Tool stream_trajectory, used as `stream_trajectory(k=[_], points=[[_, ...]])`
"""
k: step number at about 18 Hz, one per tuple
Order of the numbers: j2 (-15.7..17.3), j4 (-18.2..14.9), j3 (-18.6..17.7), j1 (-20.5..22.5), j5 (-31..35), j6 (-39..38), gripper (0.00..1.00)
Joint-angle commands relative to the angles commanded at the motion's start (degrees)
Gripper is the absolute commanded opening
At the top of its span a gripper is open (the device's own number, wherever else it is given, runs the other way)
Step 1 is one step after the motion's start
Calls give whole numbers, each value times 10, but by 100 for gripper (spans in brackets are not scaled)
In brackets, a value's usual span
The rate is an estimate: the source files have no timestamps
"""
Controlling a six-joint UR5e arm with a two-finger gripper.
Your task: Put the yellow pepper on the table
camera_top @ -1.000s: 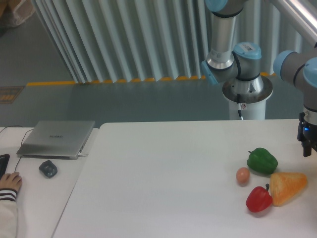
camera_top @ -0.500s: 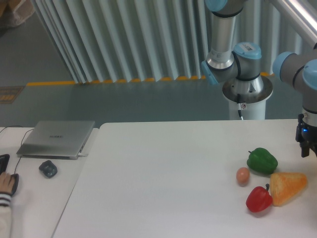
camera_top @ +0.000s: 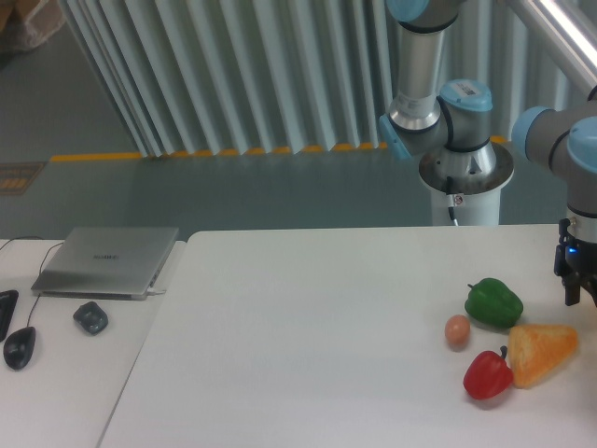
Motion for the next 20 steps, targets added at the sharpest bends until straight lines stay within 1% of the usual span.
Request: stream_trajectory(k=[2, 4, 7, 12, 13, 15, 16, 17, 20], points=[[1, -1, 10, 10, 16, 5, 100], [-2, 2, 19, 17, 11, 5, 100], [-4, 5, 19, 17, -1, 7, 100], [-7, 7, 30, 37, 2, 13, 100], [-15, 7, 42, 40, 2, 36, 100], [-22, 7, 47, 43, 4, 92, 100], [-27, 7, 47, 52, 5, 145, 100], [-31, 7, 51, 54, 8, 175, 100], [-43, 9, 57, 61, 32, 223, 100]])
